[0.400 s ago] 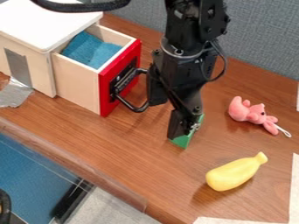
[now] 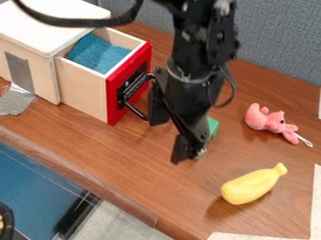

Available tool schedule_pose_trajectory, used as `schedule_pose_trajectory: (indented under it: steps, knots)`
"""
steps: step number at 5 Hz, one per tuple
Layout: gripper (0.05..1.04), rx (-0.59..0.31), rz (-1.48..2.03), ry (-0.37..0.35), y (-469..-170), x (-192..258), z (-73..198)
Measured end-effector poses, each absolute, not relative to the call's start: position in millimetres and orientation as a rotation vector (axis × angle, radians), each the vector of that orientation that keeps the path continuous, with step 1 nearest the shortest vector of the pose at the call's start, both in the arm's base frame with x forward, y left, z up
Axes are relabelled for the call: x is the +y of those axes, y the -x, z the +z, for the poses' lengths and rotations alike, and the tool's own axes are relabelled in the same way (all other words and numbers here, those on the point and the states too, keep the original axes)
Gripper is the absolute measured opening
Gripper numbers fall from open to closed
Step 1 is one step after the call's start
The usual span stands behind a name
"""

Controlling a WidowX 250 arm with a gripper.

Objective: Put the green thing in the drawer

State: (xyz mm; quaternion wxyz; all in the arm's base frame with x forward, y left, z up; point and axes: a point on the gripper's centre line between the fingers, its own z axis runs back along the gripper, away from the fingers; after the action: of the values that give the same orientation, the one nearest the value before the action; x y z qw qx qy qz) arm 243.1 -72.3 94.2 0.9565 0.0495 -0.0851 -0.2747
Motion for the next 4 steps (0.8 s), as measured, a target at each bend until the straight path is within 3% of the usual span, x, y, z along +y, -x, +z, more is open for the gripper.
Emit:
schedule_pose_trajectory:
  steps: [2, 3, 4]
  knots:
    - [1.001, -0.249, -0.419, -0.147, -245.1, -79.0, 96.6]
    - [1.001, -0.24, -0.391, -0.136, -248.2, -81.5, 90.2]
    - [1.001, -0.229, -0.31, -0.085, -270.0, -77.2, 78.1]
